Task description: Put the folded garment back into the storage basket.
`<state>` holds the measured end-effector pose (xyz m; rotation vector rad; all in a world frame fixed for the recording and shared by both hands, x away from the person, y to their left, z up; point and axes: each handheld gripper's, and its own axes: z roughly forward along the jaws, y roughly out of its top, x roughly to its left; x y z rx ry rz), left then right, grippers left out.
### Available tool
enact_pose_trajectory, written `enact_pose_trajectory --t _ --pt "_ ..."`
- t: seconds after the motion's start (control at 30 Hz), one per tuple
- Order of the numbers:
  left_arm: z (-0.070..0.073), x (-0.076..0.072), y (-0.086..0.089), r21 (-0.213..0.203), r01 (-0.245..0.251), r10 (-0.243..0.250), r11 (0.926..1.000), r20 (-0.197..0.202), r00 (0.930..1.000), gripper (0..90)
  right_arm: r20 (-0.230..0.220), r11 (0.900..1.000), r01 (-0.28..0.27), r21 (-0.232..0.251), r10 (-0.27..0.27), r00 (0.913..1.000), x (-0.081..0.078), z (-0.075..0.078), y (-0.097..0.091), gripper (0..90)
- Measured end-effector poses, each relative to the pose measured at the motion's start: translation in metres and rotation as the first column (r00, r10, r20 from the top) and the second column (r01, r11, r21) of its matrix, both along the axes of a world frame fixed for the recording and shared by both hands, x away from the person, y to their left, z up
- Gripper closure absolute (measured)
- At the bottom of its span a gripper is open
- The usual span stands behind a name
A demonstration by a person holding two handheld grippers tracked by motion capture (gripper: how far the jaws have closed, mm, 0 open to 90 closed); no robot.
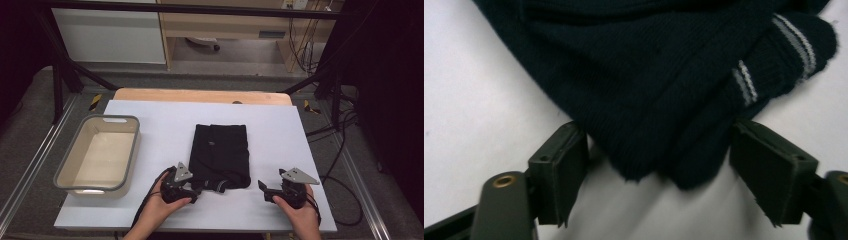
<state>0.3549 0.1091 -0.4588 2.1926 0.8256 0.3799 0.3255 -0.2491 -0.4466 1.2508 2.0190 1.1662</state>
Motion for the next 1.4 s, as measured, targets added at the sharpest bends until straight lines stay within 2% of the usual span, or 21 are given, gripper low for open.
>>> enact_pose_trajectory --t 0.03,0.07,0.1,0.17,0.2,0.27,0.4,0.53,0.77,0.9,0.97,1.0,1.03,1.07,1.13,1.17,1.2,1.23,1.33,1.4 --pt "0.0 0.0 -0.003 0.006 -0.002 0.002 1.0 0.015 0.9999 23.9 0.0 1.0 0.0 0.0 0.0 1.0 0.0 0.0 0.0 10.6" --pt "0.001 0.0 -0.004 0.002 0.009 -0.009 1.0 0.015 0.9999 39.3 -0.001 1.0 0.0 -0.001 0.0 1.0 0.0 0.0 0.0 10.6" --pt "0.002 0.0 -0.006 0.001 0.008 -0.008 1.0 0.018 0.9998 48.7 -0.002 1.0 -0.001 -0.003 0.001 1.0 0.0 0.0 0.0 10.6" --pt "0.002 0.0 -0.007 -0.007 -0.006 0.006 1.0 0.022 0.9997 57.7 -0.003 1.0 -0.001 -0.002 0.001 1.0 0.0 0.0 0.0 10.6" --pt "0.002 0.0 -0.007 -0.011 -0.01 0.01 0.9999 0.026 0.9996 57.7 -0.006 1.0 -0.002 -0.001 0.002 1.0 0.0 0.0 0.001 10.9" --pt "0.003 0.0 -0.007 -0.02 -0.011 0.011 0.9997 0.014 0.9998 71.5 -0.013 0.9999 -0.01 -0.005 0.01 0.9999 0.0 0.0 0.003 11.9" --pt "0.005 -0.006 -0.004 -0.021 -0.005 0.005 0.9998 0.002 1.0 76.6 -0.016 0.9997 -0.023 -0.004 0.023 0.9996 -0.002 0.001 0.007 12.0" --pt "0.008 -0.013 0.004 -0.038 0.006 -0.006 0.9993 -0.017 0.9998 77.6 -0.019 0.9988 -0.048 -0.004 0.048 0.9986 -0.005 0.001 0.013 12.0" --pt "0.012 -0.034 0.02 -0.034 0.023 -0.024 0.9991 -0.038 0.999 77.9 -0.03 0.9957 -0.093 0.008 0.093 0.9952 -0.01 0.003 0.024 11.8" --pt "0.011 -0.046 0.034 -0.04 0.022 -0.024 0.999 -0.056 0.9982 77.9 -0.059 0.9893 -0.145 0.016 0.146 0.9876 -0.012 0.002 0.034 11.3" --pt "0.012 -0.052 0.039 -0.044 0.021 -0.024 0.9988 -0.066 0.9976 77.8 -0.067 0.982 -0.189 0.007 0.189 0.9797 -0.014 0.001 0.045 11.3" --pt "0.013 -0.056 0.041 -0.04 0.02 -0.022 0.999 -0.062 0.9978 77.8 -0.067 0.982 -0.189 0.007 0.189 0.9797 -0.014 0.001 0.045 11.3" --pt "0.013 -0.059 0.043 -0.037 0.018 -0.02 0.9991 -0.06 0.998 77.8 -0.074 0.9761 -0.217 0.007 0.217 0.9733 -0.017 0.001 0.054 11.4" --pt "0.014 -0.062 0.045 -0.039 0.013 -0.015 0.9992 -0.058 0.9982 77.8 -0.074 0.9761 -0.217 0.007 0.217 0.9733 -0.017 0.001 0.054 11.4" --pt "0.013 -0.065 0.047 -0.042 0.004 -0.006 0.9991 -0.048 0.9988 77.6 -0.08 0.9683 -0.25 0.001 0.249 0.9651 -0.021 0.001 0.064 11.5" --pt "0.012 -0.065 0.048 -0.042 0.005 -0.007 0.9991 -0.043 0.999 75.1 -0.096 0.9619 -0.273 -0.012 0.271 0.9579 -0.023 -0.001 0.074 12.3" --pt "0.011 -0.065 0.048 -0.04 0.002 -0.003 0.9992 -0.036 0.9994 75.1 -0.096 0.9619 -0.273 -0.012 0.271 0.9579 -0.023 -0.001 0.074 12.3" --pt "0.011 -0.066 0.048 -0.048 -0.008 0.007 0.9988 -0.022 0.9997 71.9 -0.108 0.9579 -0.286 -0.022 0.282 0.9532 -0.023 -0.003 0.078 12.8" --pt "0.01 -0.068 0.048 -0.06 -0.044 0.044 0.9972 -0.005 0.999 50.9 -0.138 0.9467 -0.318 -0.05 0.309 0.941 -0.023 -0.01 0.09 16.0" --pt "0.014 -0.069 0.048 -0.068 -0.055 0.055 0.9962 0.006 0.9984 40.0 -0.152 0.9373 -0.342 -0.068 0.329 0.932 -0.023 -0.013 0.096 25.4"
